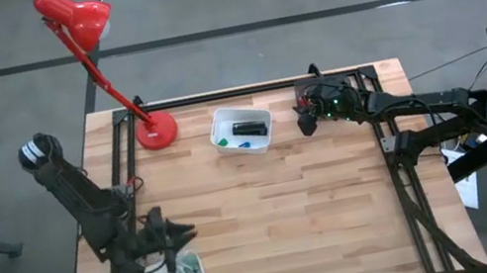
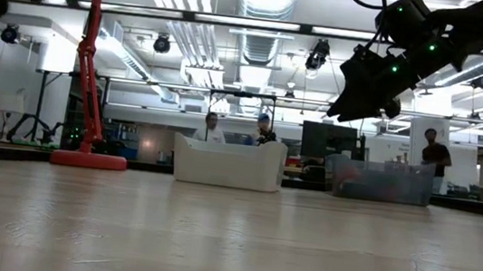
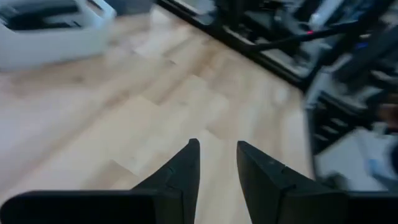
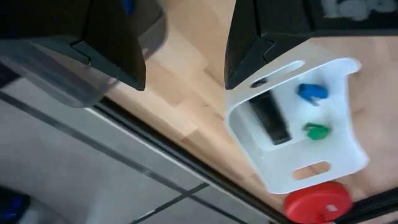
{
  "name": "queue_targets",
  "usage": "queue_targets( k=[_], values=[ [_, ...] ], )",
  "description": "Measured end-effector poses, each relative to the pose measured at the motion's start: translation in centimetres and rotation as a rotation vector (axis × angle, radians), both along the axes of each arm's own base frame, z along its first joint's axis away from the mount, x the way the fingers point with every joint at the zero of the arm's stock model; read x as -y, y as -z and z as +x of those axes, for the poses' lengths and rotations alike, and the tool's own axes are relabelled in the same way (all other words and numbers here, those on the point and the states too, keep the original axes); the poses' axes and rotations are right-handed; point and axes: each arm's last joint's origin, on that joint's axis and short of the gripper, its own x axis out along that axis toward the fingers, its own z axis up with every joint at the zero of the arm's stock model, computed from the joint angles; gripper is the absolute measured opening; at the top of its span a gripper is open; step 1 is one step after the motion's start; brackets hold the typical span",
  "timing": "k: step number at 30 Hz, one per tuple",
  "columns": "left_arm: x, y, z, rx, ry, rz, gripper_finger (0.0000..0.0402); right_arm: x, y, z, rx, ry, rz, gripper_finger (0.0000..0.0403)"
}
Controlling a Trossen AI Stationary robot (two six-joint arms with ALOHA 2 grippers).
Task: Pick and place Stapler, Stapler remover, tape
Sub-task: Return to Home Position
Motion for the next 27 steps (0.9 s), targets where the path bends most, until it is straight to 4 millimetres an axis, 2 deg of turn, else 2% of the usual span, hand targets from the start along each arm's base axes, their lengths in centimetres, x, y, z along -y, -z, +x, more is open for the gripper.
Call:
queue_targets(
  k=[4,8,11,15,17,20,24,27],
  values=[
    [-1.7,0.5,2.3,-0.053,-0.062,0.074,0.0091,-0.1,-0.1,0.3,0.048,-0.073,0.023,0.0202],
    [-3.9,1.7,5.6,-0.117,-0.034,0.133,0.0046,-0.3,-0.1,0.4,0.091,-0.131,0.025,0.0176],
    [-5.6,2.1,7.9,-0.064,-0.015,0.207,0.0009,-0.4,0.1,0.4,0.094,-0.164,0.030,0.0136],
    [-8.4,2.3,10.0,0.053,0.063,0.299,0.0009,-0.5,0.2,0.4,0.094,-0.228,0.030,0.0050],
    [-10.0,2.5,10.6,0.100,0.101,0.321,0.0008,-0.6,0.3,0.5,0.113,-0.269,0.030,0.0020],
    [-12.3,2.8,11.2,0.119,0.169,0.327,0.0004,-0.8,0.2,0.6,0.160,-0.326,0.027,0.0012],
    [-15.2,3.2,11.4,0.097,0.088,0.291,0.0009,-0.9,0.5,0.5,0.213,-0.363,-0.012,0.0009],
    [-16.0,2.7,10.9,0.115,0.071,0.309,0.0012,-1.0,0.7,0.2,0.217,-0.380,-0.055,0.0008]
  ],
)
